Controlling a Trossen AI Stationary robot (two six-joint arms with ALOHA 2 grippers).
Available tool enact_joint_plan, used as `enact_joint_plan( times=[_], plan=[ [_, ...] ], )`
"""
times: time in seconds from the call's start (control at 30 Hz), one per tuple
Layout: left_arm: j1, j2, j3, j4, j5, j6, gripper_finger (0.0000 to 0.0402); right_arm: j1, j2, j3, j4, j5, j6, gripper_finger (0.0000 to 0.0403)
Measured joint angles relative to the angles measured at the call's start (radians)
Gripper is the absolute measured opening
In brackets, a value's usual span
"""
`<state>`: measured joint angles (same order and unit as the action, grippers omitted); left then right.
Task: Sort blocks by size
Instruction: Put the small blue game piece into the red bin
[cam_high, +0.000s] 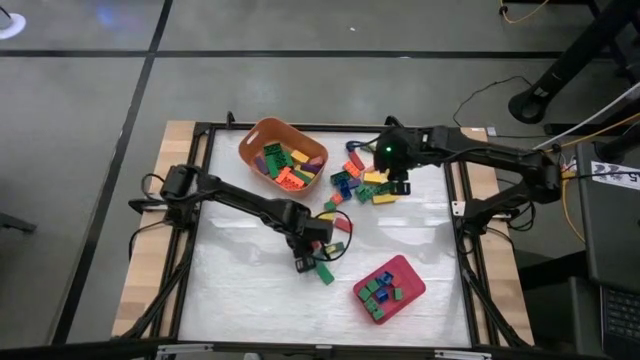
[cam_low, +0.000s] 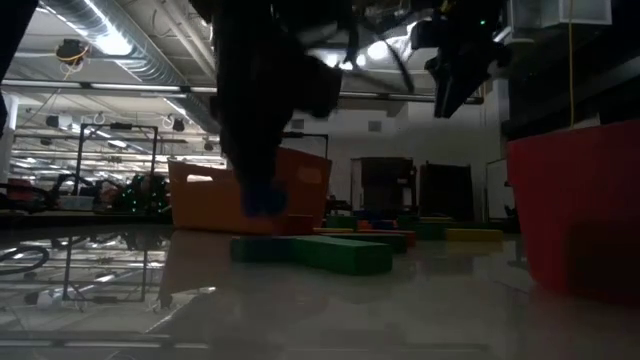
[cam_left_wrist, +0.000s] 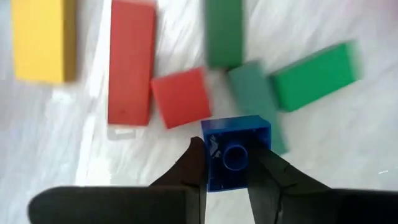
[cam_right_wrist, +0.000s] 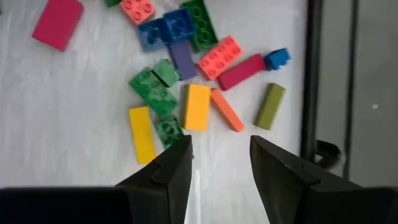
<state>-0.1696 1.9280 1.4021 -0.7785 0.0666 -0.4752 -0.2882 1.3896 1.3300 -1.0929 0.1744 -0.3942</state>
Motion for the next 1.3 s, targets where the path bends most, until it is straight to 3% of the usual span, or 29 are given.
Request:
enact_joint_plan(
  times=[0.13,0.23,0.37,0.57,0.8,0.97,1.17,1.3],
  plan=[
    [-0.003,-0.059,0.0,0.143,0.001,-0.031,0.006,-0.001,-0.034,0.0,-0.023,0.063,0.001,0.016],
    [-0.013,-0.069,0.002,0.386,0.001,-0.014,0.006,-0.002,-0.043,0.001,-0.041,0.089,0.0,0.016],
    [-0.038,-0.014,0.003,0.731,0.001,0.095,0.0061,-0.018,-0.045,0.001,-0.055,0.094,0.0,0.016],
    [-0.074,0.098,0.002,0.996,0.001,0.236,0.0068,-0.081,-0.046,-0.043,-0.06,0.096,0.05,0.016],
    [-0.11,0.2,0.0,1.165,0.001,0.394,0.007,-0.154,-0.045,-0.178,-0.044,0.089,0.105,0.016],
    [-0.122,0.248,0.001,1.227,0.002,0.483,0.008,-0.158,-0.045,-0.301,0.033,0.005,0.104,0.016],
    [-0.111,0.258,0.001,1.232,-0.004,0.457,0.0157,-0.157,-0.045,-0.441,0.188,-0.165,0.049,0.016],
    [-0.103,0.257,0.001,1.231,-0.004,0.469,0.0201,-0.158,-0.045,-0.513,0.291,-0.182,0.044,0.016]
  ],
)
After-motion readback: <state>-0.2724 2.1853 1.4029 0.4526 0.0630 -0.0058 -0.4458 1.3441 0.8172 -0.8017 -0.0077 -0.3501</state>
